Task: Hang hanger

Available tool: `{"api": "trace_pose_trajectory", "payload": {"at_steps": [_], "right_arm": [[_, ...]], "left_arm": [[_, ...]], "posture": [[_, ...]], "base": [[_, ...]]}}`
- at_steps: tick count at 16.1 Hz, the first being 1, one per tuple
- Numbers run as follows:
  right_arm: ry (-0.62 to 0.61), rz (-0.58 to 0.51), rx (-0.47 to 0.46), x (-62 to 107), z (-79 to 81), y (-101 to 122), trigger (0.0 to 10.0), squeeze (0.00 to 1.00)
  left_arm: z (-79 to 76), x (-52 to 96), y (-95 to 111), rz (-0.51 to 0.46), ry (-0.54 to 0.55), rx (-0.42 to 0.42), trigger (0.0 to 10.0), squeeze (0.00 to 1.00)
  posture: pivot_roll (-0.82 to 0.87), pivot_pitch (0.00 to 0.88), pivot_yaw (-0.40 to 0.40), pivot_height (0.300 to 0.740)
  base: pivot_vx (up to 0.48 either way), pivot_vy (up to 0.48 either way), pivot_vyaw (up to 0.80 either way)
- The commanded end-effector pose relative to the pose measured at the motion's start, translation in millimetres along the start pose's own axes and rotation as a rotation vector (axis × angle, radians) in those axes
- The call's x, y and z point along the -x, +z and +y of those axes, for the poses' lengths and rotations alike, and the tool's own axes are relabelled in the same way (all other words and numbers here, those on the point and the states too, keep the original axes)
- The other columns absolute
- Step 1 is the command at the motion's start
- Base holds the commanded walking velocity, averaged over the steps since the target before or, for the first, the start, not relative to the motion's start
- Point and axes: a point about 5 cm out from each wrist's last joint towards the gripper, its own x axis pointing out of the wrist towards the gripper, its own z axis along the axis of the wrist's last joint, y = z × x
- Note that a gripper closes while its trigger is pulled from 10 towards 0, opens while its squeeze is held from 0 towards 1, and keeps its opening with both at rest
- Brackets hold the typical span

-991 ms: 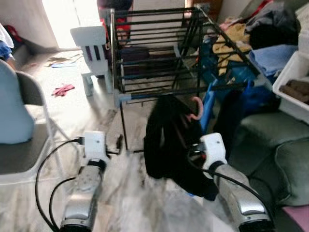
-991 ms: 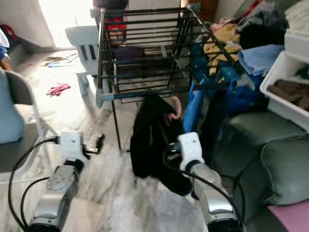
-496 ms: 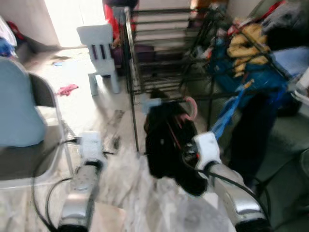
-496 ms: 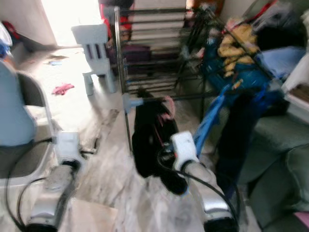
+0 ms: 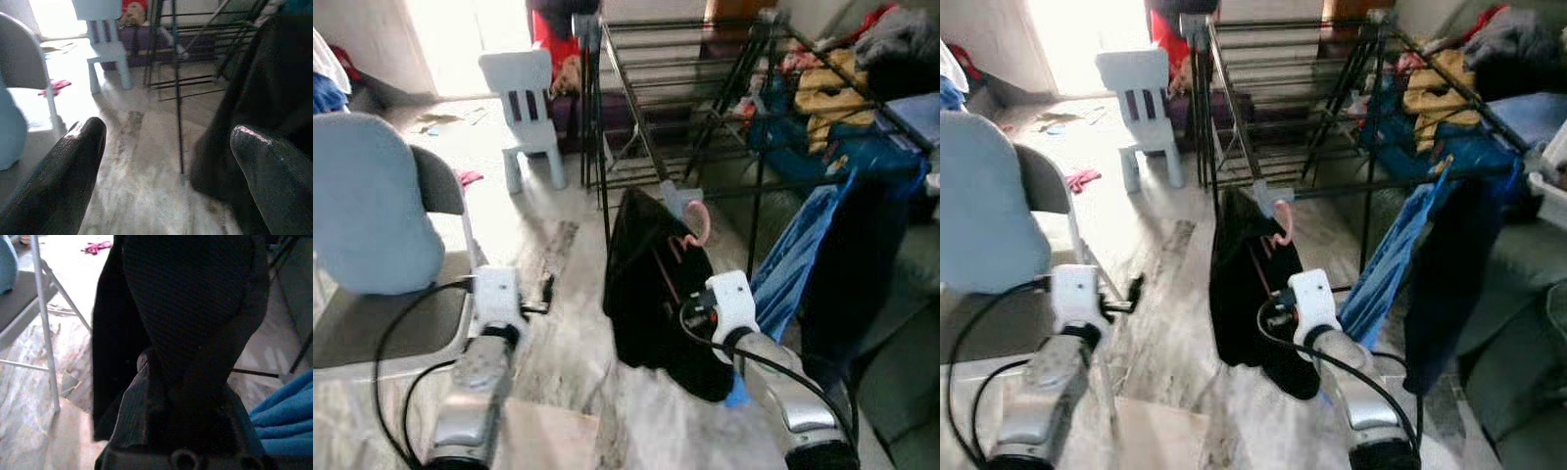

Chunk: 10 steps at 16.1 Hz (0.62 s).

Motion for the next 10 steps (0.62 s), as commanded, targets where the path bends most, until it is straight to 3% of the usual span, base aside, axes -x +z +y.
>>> {"api": "trace_pose_trajectory", "payload": {"at_steps": [1,6,10], "right_arm": [[-0.031,-0.054,0.011,-1.8,-5.2,13.7,10.0,0.00],[-0.067,-0.084,-0.005,-3.0,-9.3,18.2,10.0,0.00],[-0.070,-0.081,-0.014,-2.7,-9.5,17.6,10.0,0.00]], "left_arm": [[0.8,-0.9,5.0,-0.020,-0.006,-0.008,10.0,0.00],[-1.0,0.8,8.1,-0.045,-0.027,-0.011,10.0,0.00],[-1.3,0.6,9.6,-0.046,-0.024,-0.017,10.0,0.00]], "posture": [[-0.07,0.000,-0.002,0.740],[-0.07,0.000,0.000,0.740],[-0.07,0.000,0.006,0.740]], "base": [[0.000,0.000,0.00],[0.000,0.000,0.00],[0.327,0.000,0.00]]}}
